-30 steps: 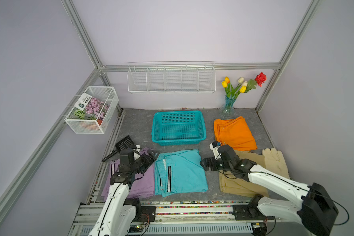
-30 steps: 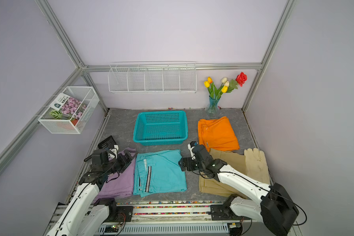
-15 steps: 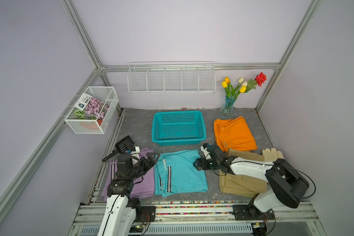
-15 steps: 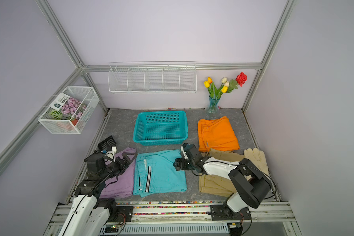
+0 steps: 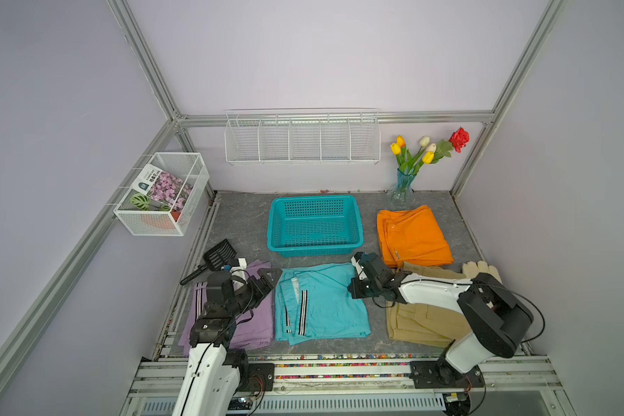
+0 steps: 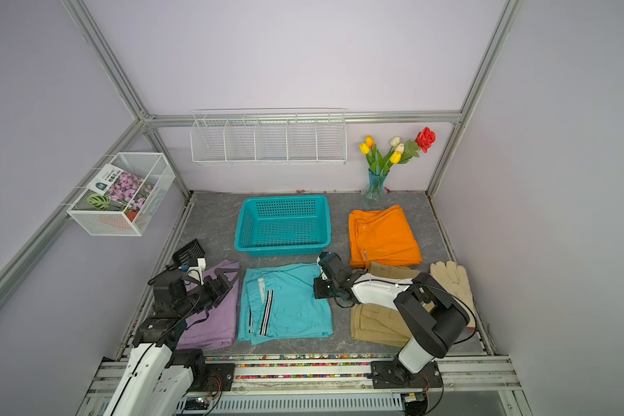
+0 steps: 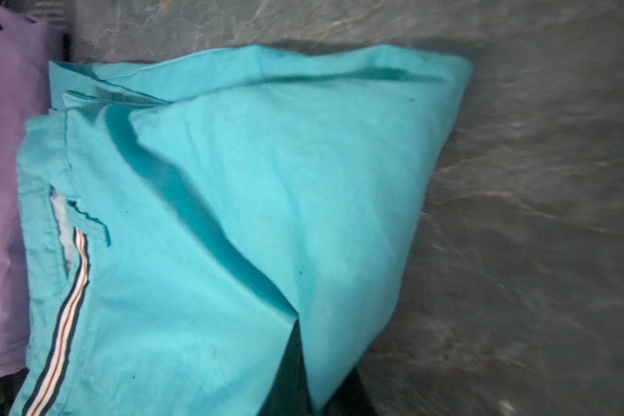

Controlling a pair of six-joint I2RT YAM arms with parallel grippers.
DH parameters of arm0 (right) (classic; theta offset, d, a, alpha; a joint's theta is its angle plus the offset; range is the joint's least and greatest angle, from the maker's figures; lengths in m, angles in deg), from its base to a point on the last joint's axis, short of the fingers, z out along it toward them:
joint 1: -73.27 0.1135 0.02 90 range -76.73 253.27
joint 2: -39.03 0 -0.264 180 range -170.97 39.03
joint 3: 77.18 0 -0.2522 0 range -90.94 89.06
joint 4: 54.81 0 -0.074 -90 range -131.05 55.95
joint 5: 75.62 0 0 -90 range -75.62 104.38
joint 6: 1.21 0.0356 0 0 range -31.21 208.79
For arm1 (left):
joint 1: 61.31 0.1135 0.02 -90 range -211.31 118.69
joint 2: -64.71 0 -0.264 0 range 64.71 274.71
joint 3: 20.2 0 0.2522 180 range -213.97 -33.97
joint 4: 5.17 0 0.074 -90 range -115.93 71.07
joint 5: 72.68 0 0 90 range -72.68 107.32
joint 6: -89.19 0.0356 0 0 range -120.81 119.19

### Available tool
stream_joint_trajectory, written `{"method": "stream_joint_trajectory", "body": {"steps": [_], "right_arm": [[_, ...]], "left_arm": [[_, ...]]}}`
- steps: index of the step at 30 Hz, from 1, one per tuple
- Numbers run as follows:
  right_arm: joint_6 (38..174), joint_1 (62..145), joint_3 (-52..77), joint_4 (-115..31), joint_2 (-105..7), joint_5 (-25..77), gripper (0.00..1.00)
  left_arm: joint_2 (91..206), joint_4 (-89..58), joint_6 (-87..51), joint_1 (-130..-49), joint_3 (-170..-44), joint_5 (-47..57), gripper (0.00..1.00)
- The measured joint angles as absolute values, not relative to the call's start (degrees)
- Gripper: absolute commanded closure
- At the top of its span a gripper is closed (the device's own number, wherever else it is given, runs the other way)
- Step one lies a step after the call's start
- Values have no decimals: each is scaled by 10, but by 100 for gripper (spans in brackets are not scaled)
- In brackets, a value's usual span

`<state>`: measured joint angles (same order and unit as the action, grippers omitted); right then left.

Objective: Put the folded long pants in the basket
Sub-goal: Move the long pant to the center of the board, then pick up the long pant at the center of the board.

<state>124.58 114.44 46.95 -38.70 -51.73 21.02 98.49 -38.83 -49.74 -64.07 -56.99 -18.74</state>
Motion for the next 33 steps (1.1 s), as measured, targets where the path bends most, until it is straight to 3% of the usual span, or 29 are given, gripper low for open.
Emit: {"method": "stream_joint_trajectory", "body": {"steps": [11, 17, 21, 28, 33], "right_arm": [[1250, 1122, 498, -297, -424, 107, 100], [1250, 1121, 501, -290, -423, 98, 100], [1250, 1121, 502, -294, -428, 98, 100], [1250, 1119, 503, -312, -458, 99, 100], [1251, 1119, 503, -326, -465, 99, 100]], "left_arm": [[1072, -319, -510, -696, -527, -160, 3], [1192, -298, -500, -784, -544, -84, 0], [1290, -256, -495, -795, -554, -53, 0], [1467, -105, -465, -801, -619, -110, 5], [1530, -20, -462, -804, -632, -156, 7]]}}
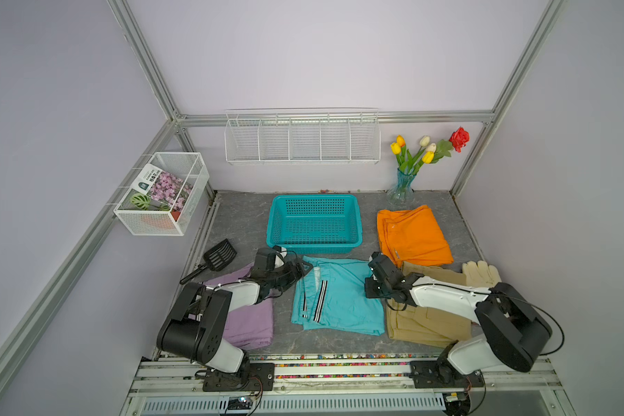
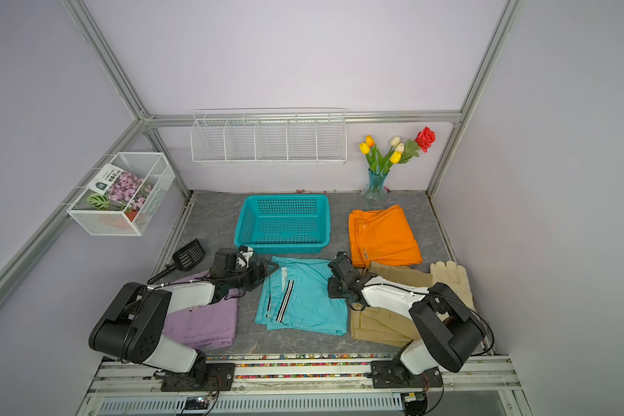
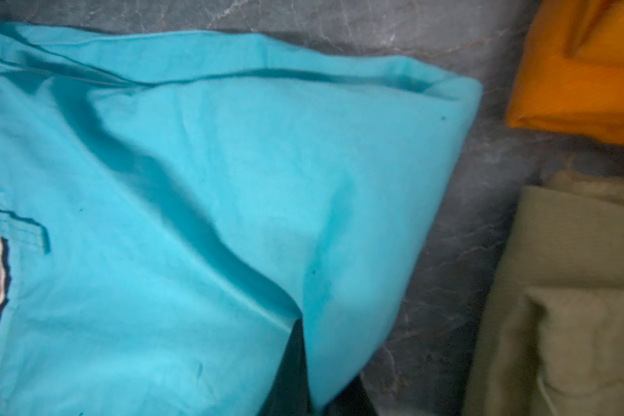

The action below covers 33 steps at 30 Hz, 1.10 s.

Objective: Put the folded long pants in the basket
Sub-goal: Pick up the long pant at the center of the board.

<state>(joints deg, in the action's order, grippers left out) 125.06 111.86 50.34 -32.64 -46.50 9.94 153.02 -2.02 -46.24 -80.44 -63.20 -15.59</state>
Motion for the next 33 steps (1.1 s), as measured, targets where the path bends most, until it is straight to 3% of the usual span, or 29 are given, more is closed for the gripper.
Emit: {"method": "stream_joint_trajectory", "body": {"steps": [3, 6, 7, 10, 12, 16, 18, 21, 23, 26, 33], "right_arm": [[1252, 1119, 503, -328, -465, 100, 100], [1252, 1119, 504, -331, -465, 100, 100], [1253, 1119, 504, -332, -465, 100, 100], [1253, 1119, 504, -333, -465, 102, 100], [1253, 1119, 504, -333, -465, 102, 100], [1253, 1119, 504, -333, -465, 101, 100], [1253, 1119, 504, -333, -465, 101, 100], [1254, 1119, 504, -335, -466, 101, 100], [1255, 1119, 504, -338, -470, 101, 100], [1257, 1120, 504, -347, -474, 101, 100], [1259, 1132, 504, -349, -472, 92, 100]], "left_arm": [[1529, -27, -453, -811, -635, -147, 17], [1521, -61, -443, -822, -637, -125, 43], [1517, -79, -437, -826, -636, -119, 43], [1503, -107, -431, -831, -633, -113, 41], [1493, -116, -423, -832, -629, -116, 15], [1464, -123, -419, -835, -618, -117, 15], [1452, -121, -419, -835, -607, -116, 23], [1449, -122, -418, -836, -596, -116, 43], [1460, -119, -418, -839, -594, -123, 62], [1492, -107, -416, -842, -595, -139, 100], [1465, -147, -410, -844, -601, -132, 100]]}}
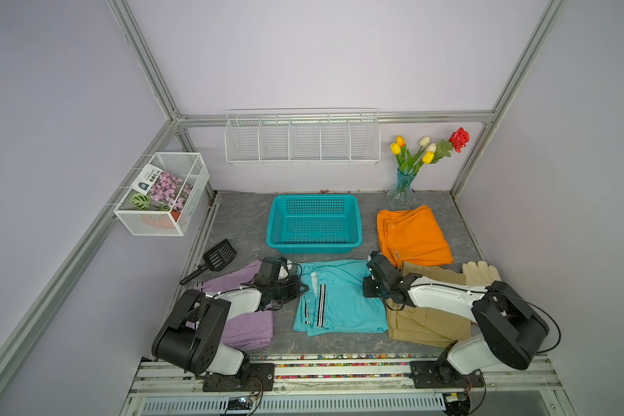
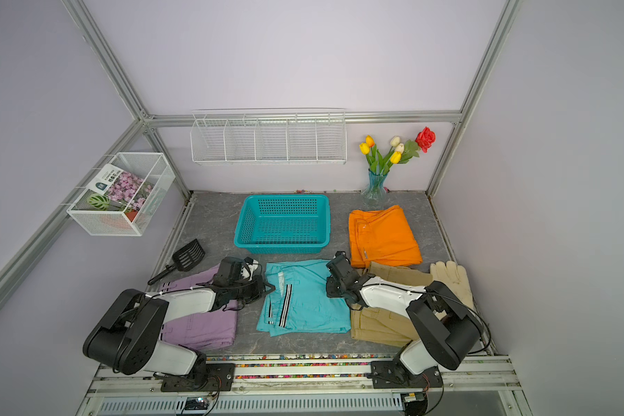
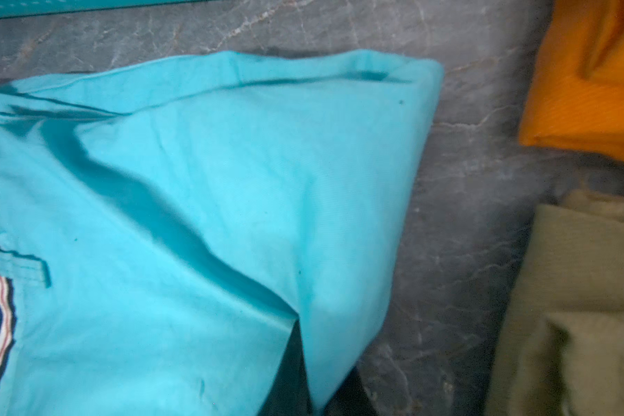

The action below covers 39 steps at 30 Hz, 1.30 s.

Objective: Put the folded long pants in the basket
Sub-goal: Pick up the long pant at the center of the board, then place the long pant in the basket.

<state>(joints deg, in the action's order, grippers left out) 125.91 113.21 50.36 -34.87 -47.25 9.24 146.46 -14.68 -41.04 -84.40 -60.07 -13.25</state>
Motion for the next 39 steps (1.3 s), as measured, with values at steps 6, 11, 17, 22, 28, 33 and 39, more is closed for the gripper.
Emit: {"method": "stream_joint_trajectory", "body": {"steps": [6, 11, 17, 22, 28, 33, 39], "right_arm": [[1261, 1187, 503, -307, -397, 86, 100], [1257, 1213, 481, -265, -297, 86, 100], [1225, 1208, 395, -228, -258, 80, 100], [1199, 1145, 287, -210, -299, 116, 100], [1176, 1083, 118, -189, -437, 171, 100], [1162, 1060, -25, -159, -571, 206, 100], [1153, 1025, -180, -132, -728, 227, 100]], "left_arm": [[1254, -279, -413, -874, -603, -84, 100], [1153, -379, -417, -877, -649, -49, 100], [1198, -482, -407, -877, -809, -8, 100], [1262, -531, -398, -875, -946, 47, 100], [1380, -548, -371, -788, -1066, 25, 100], [1509, -558, -347, -750, -1145, 30, 100], [1687, -609, -314, -739, -1348, 42, 100]]}}
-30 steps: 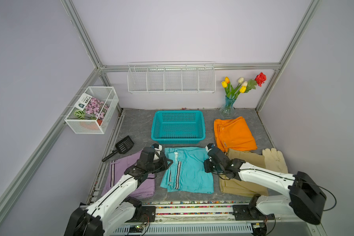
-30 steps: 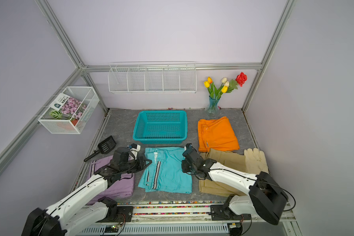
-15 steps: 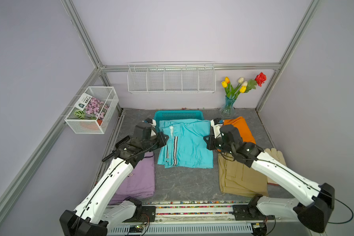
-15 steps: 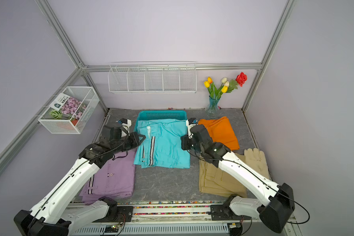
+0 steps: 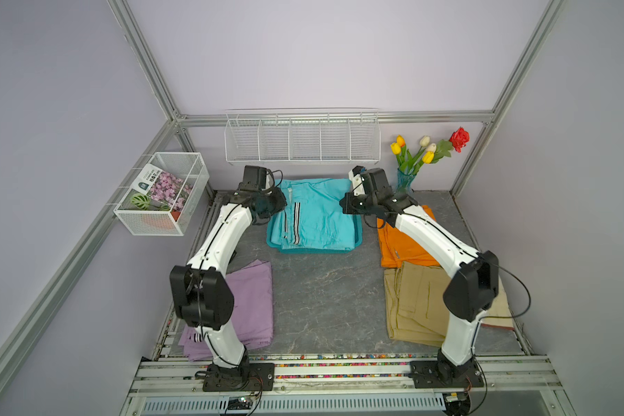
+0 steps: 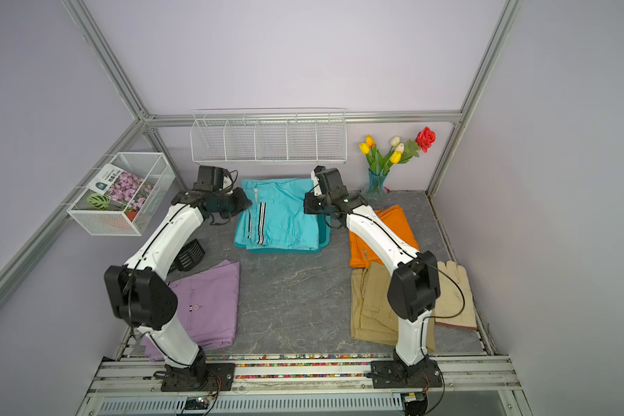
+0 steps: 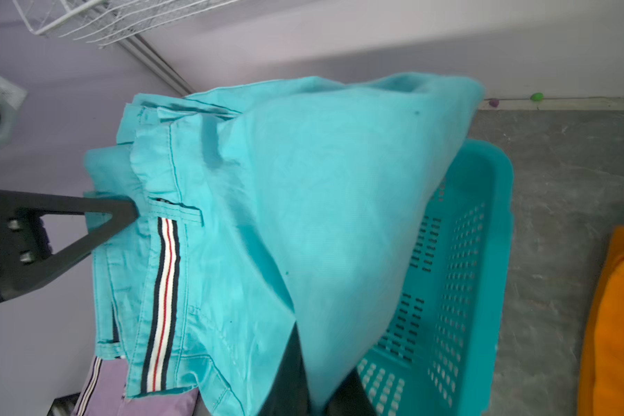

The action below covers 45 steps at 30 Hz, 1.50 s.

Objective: Put the folded long pants in the basket
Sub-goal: Place the long pant in the basket.

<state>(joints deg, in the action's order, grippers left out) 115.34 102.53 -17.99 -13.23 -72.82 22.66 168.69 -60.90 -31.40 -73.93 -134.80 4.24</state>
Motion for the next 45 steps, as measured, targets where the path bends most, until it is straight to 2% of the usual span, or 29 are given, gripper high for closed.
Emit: {"method": "stream_joint_trajectory", "body": {"steps": [5, 11, 24, 42, 43, 44, 45], "right_arm": [[1149, 1008, -251, -125, -820, 245, 100], [1149, 990, -257, -122, -857, 271, 100], [1147, 983, -181, -122, -865, 282, 100], [1143, 976, -172, -139, -901, 275, 100], [1142, 977, -172, -140, -901, 272, 99], [1141, 978, -171, -141, -901, 268, 92], [1139, 979, -170, -143, -900, 264, 88]], "left_arm": [[1770, -619, -300, -715, -1413, 14, 100], [1829, -611, -293, -703, -1421, -32, 100], [1776, -534, -314, -703, -1244, -68, 100], [1815, -498, -330, -704, -1239, -82, 100], [1815, -498, -331, -704, -1239, -80, 100], [1815, -498, -333, -705, -1239, -79, 100], [1815, -499, -333, -705, -1239, -77, 95]]}}
